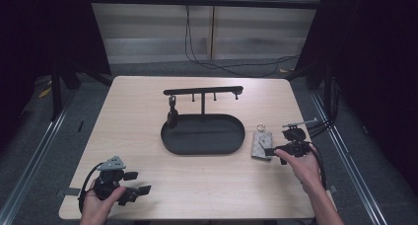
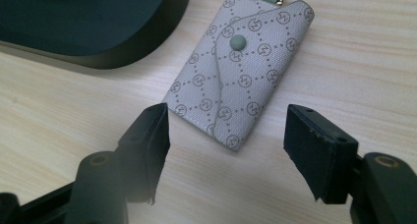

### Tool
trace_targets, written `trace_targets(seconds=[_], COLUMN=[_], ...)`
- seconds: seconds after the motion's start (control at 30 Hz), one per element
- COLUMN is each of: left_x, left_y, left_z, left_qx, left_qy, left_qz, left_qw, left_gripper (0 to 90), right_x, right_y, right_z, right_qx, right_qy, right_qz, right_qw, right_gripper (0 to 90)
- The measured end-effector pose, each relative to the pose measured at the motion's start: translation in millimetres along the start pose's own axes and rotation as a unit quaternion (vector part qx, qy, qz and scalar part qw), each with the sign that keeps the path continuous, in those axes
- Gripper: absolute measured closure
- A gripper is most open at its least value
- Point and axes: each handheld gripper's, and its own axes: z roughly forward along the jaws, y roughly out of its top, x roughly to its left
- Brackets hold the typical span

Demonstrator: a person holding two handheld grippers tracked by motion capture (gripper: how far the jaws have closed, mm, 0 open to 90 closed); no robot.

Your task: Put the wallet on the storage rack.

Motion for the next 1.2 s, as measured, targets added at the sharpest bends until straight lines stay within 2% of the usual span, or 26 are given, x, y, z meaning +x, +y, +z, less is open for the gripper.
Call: trace_targets(seconds=[0.1,0.3,0.5,0.63,0.9,1.0,1.2], left_x=[-0.9,-2.3,-1.9,-1.8,-1.6,-2.1,-2.3], left_y=[-2.3,-2.6,-3.2,-3.2,-3.6,-3.4,-3.5], left_z=[-1.8,-1.4,-2.0,-2.1,-2.4,-2.1,-2.4], left_qx=[0.0,0.001,0.0,0.002,0.0,0.001,-0.001], left_qy=[0.001,0.004,0.001,0.0,0.0,0.001,0.001], left_qz=[-0.002,0.005,0.005,0.006,0.004,0.006,0.006], left_qw=[1.0,1.0,1.0,1.0,1.0,1.0,1.0], left_gripper=[22.6,22.6,22.5,22.5,22.5,22.4,22.5], right_x=[0.6,2.0,-3.5,-7.8,-7.8,-6.0,-0.9], right_y=[9.2,28.9,44.2,48.8,53.8,53.9,53.9], right_z=[6.1,10.9,20.5,29.0,42.2,49.7,56.3], right_qx=[0.028,0.062,0.106,0.129,0.154,0.168,0.175], right_qy=[-0.009,-0.025,-0.038,-0.043,-0.04,-0.05,-0.068], right_qz=[0.0,0.019,0.032,0.035,0.038,0.035,0.024], right_qw=[0.9996,0.9976,0.9931,0.9901,0.9866,0.9838,0.982], right_gripper=[37.1,38.4,36.0,39.1,42.5,44.1,48.1])
